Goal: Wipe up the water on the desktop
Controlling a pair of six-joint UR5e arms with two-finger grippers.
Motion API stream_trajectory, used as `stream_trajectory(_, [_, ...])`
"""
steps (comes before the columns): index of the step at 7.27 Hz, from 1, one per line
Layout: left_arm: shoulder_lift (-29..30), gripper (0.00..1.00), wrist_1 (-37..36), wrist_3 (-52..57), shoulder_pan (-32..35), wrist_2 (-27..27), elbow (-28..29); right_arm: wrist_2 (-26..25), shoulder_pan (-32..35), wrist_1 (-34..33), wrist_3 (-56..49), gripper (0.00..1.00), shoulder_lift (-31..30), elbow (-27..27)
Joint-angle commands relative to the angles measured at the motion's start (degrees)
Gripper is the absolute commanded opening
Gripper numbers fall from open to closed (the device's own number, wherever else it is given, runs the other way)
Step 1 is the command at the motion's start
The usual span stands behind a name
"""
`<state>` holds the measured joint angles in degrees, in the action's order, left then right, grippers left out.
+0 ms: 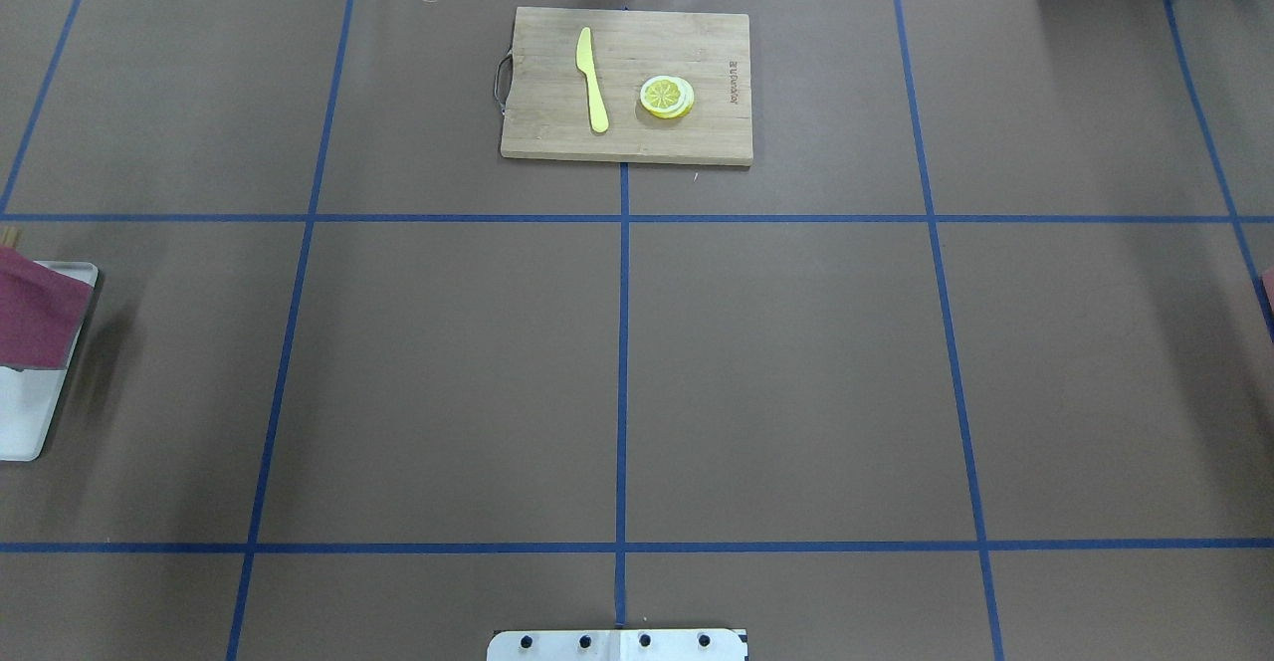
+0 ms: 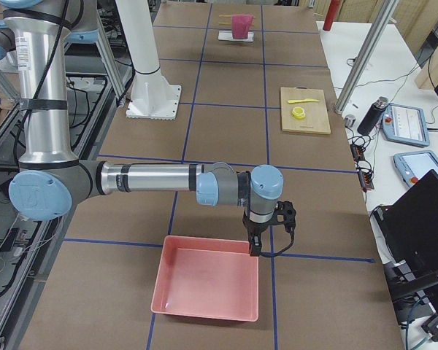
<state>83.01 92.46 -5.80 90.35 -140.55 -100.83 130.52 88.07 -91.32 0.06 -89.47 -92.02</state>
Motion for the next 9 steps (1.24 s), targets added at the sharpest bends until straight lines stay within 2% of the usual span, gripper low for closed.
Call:
stream_trajectory(1, [0.3, 0.98, 0.3, 0.0, -0.1, 0.0, -0.3, 0.0, 0.0, 0.0, -0.1, 1.0, 0.1, -0.1])
stream_trajectory(6, [0.5, 0.98, 0.7, 0.0, -0.1, -0.1, -0.8, -0.1, 0.0, 0.0, -0.6, 1.0, 0.1, -0.6])
stream_trajectory(8, [0.7, 0.98, 0.6, -0.1, -0.1, -0.4, -0.7, -0.5, 0.0, 0.0, 0.0, 1.0, 2.1, -0.9])
stream_trajectory(9, [0.8, 0.98, 0.7, -0.1, -0.1, -0.5, -0.8, -2.5, 0.0, 0.0, 0.0, 1.0, 3.7, -1.1])
